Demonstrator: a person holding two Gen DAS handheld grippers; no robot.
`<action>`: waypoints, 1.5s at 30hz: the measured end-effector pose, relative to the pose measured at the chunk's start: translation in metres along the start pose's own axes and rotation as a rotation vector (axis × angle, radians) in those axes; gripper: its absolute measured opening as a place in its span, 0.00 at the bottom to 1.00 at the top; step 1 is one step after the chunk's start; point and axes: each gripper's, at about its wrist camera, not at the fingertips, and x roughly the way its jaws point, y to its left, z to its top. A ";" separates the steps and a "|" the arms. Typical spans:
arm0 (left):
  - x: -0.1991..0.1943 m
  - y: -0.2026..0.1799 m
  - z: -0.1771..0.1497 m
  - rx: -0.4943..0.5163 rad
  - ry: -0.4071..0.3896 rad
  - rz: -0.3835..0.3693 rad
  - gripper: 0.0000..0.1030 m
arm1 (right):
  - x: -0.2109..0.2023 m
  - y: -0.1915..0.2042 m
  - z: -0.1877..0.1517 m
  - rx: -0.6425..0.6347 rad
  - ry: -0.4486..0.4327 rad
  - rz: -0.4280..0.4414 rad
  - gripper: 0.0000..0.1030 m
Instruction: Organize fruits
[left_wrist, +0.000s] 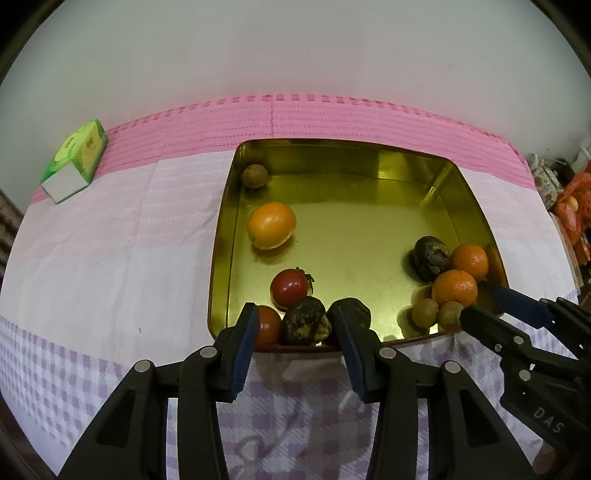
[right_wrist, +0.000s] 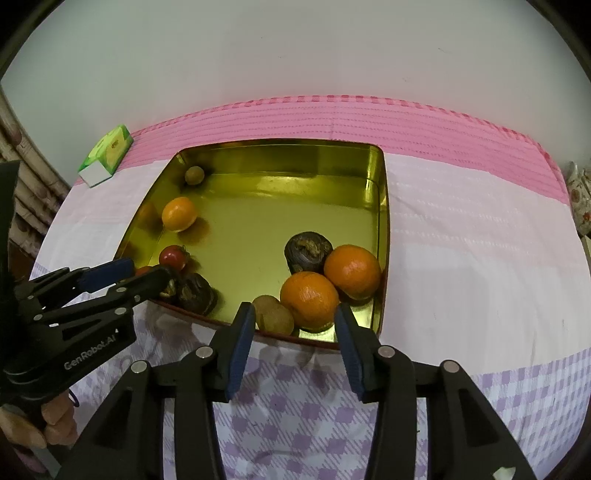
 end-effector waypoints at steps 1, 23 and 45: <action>-0.002 0.000 -0.001 0.000 -0.003 0.000 0.45 | -0.002 0.000 -0.002 0.000 -0.005 -0.003 0.43; -0.045 0.015 -0.043 -0.048 -0.034 0.044 0.46 | -0.029 0.026 -0.033 -0.043 -0.009 -0.006 0.43; -0.055 -0.004 -0.056 -0.028 -0.039 0.071 0.46 | -0.039 0.033 -0.052 -0.049 -0.017 -0.021 0.43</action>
